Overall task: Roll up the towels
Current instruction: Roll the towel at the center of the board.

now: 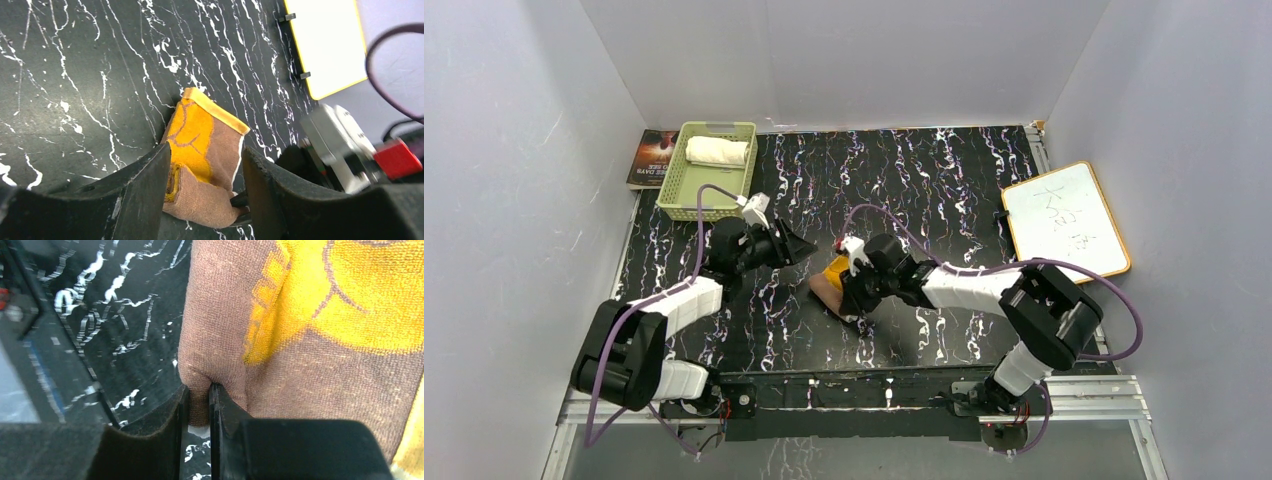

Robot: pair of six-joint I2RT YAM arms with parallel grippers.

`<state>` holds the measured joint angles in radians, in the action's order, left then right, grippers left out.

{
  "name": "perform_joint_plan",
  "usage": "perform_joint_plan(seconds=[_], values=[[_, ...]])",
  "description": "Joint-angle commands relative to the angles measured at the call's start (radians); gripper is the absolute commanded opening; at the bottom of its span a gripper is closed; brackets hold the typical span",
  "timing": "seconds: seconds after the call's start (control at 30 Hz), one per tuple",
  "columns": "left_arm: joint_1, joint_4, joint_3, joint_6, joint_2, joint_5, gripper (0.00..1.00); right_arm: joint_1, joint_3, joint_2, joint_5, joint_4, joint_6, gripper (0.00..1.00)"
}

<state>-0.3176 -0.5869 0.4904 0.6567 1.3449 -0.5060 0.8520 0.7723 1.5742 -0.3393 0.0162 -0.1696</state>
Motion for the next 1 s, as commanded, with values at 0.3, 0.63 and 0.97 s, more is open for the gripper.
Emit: perform_joint_plan(seconds=[0.3, 0.63, 0.97], values=[[-0.063, -0.082, -0.031, 0.092, -0.013, -0.133, 0.45, -0.282, -0.138, 0.148, -0.569, -0.368, -0.389, 0.04], [-0.111, -0.307, -0.029, 0.215, 0.123, -0.244, 0.10, -0.416, -0.140, 0.391, -0.646, -0.428, -0.501, 0.06], [-0.118, -0.745, -0.043, 0.402, 0.442, -0.301, 0.00, -0.424, -0.082, 0.447, -0.613, -0.309, -0.434, 0.07]])
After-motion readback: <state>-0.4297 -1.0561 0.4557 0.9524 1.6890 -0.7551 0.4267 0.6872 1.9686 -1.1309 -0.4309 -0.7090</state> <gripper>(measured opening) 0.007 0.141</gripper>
